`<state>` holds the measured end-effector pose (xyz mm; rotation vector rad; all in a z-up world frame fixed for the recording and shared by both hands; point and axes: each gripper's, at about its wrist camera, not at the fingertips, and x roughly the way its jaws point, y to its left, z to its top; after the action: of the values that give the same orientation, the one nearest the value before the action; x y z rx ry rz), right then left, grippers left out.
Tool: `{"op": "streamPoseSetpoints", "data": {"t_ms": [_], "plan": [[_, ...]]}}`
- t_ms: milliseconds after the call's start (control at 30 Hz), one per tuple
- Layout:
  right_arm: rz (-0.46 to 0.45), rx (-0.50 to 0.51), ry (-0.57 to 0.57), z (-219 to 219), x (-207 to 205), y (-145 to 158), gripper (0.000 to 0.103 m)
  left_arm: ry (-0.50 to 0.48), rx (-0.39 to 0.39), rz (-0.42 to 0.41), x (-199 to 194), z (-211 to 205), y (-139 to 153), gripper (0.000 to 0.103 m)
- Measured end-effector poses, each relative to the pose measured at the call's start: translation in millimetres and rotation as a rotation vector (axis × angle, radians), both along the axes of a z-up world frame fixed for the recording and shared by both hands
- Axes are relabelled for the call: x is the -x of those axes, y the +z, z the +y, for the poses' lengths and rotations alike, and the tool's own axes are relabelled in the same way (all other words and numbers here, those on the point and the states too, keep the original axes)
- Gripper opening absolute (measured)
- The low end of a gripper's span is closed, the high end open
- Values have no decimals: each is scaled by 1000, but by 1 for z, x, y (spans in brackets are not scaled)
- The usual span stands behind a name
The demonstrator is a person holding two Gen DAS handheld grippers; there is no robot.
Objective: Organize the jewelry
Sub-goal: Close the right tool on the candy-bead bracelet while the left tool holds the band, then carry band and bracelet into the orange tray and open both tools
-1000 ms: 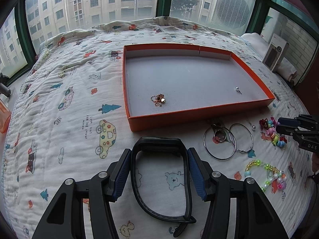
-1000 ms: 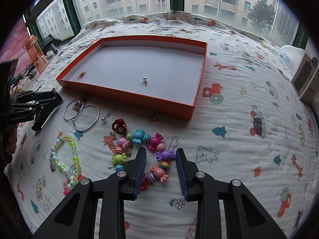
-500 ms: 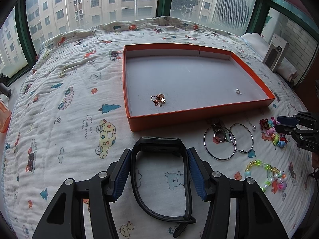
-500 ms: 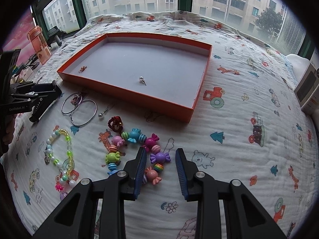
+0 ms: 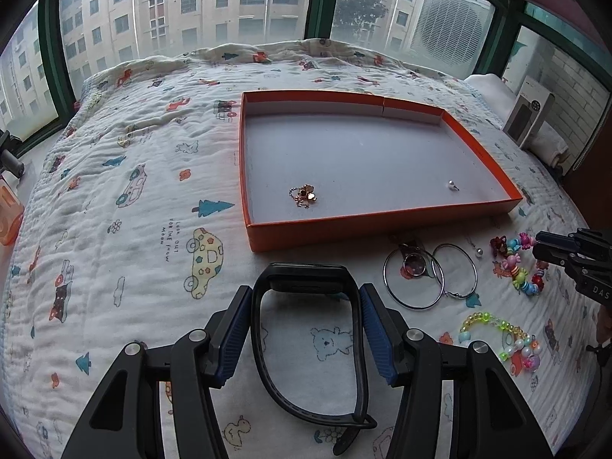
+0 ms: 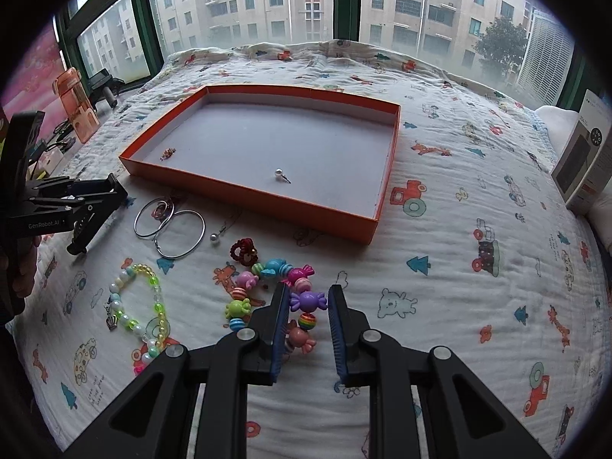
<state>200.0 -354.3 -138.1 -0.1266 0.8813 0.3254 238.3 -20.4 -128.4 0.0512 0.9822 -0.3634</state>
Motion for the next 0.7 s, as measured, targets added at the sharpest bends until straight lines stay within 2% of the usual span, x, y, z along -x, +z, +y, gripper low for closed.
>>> {"op": "streamPoseSetpoints", "data": {"t_ms": [700], "plan": [[-153,-79,-39,7,17,69,24,18,77,-161,42,4,90,60]]}}
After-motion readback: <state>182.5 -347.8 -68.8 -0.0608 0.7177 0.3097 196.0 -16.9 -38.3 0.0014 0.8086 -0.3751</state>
